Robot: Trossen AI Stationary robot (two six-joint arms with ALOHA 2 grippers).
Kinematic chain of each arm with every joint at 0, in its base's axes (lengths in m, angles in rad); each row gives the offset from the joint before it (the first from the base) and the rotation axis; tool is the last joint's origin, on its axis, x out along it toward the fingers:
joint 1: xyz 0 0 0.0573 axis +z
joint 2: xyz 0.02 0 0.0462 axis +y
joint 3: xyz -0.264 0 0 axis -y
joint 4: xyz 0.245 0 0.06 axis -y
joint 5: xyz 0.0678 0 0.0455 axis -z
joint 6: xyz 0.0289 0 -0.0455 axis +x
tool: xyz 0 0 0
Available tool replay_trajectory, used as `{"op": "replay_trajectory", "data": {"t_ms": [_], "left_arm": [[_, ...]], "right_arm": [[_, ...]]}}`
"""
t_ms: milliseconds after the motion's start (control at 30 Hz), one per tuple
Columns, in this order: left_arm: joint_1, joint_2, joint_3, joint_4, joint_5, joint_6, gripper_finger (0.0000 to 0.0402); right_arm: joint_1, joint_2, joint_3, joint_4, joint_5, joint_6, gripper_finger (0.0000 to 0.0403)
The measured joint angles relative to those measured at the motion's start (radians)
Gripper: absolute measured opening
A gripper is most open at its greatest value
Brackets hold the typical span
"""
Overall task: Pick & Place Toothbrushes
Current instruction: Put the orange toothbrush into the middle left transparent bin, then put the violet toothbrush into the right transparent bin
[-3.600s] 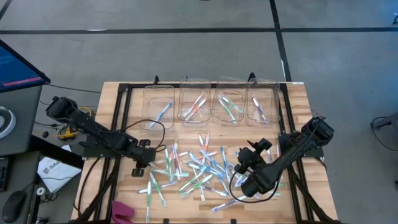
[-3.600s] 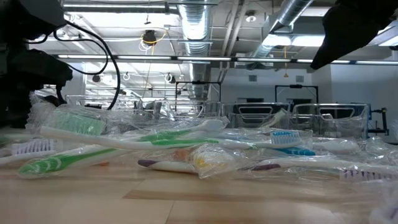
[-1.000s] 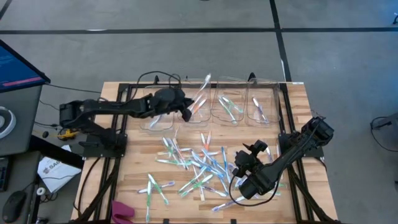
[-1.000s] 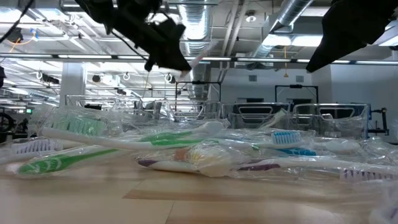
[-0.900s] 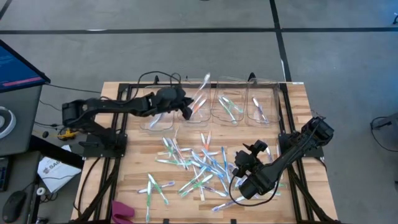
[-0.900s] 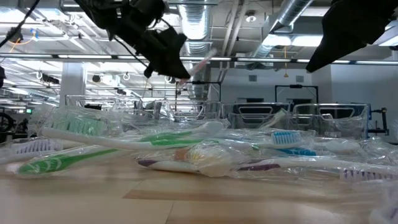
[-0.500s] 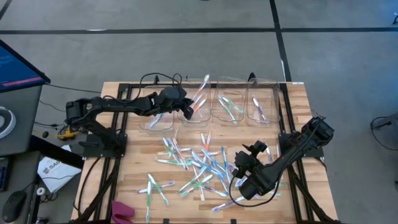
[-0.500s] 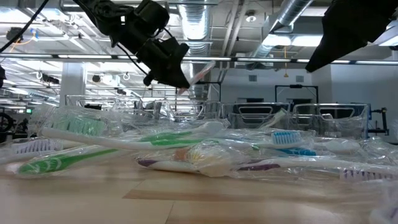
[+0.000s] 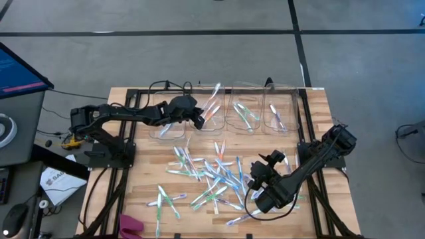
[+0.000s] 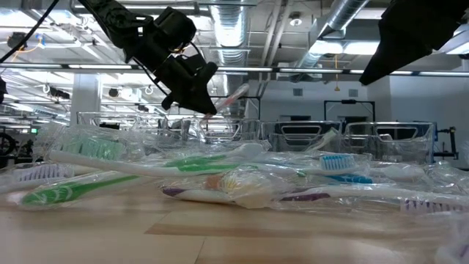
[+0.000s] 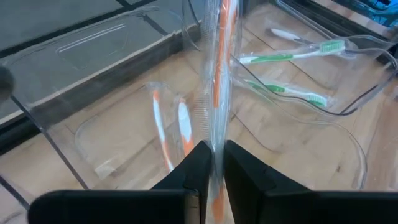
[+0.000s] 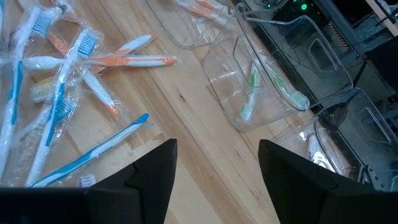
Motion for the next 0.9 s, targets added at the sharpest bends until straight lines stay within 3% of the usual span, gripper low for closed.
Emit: {"op": "replay_trajectory", "data": {"t_ms": [233, 633, 900], "left_arm": [[0.000, 0.000, 0.000, -0.001, 0.000, 0.002, 0.0049], [0.000, 0.000, 0.000, 0.000, 0.000, 0.002, 0.0141], [0.000, -0.001, 0.000, 0.000, 0.000, 0.003, 0.0163]], "right_arm": [[0.000, 0.000, 0.000, 0.000, 0.000, -0.002, 0.0221], [0.000, 0.000, 0.000, 0.000, 0.000, -0.002, 0.0221], [0.000, 0.000, 0.000, -0.020, -0.001, -0.001, 0.0221]]}}
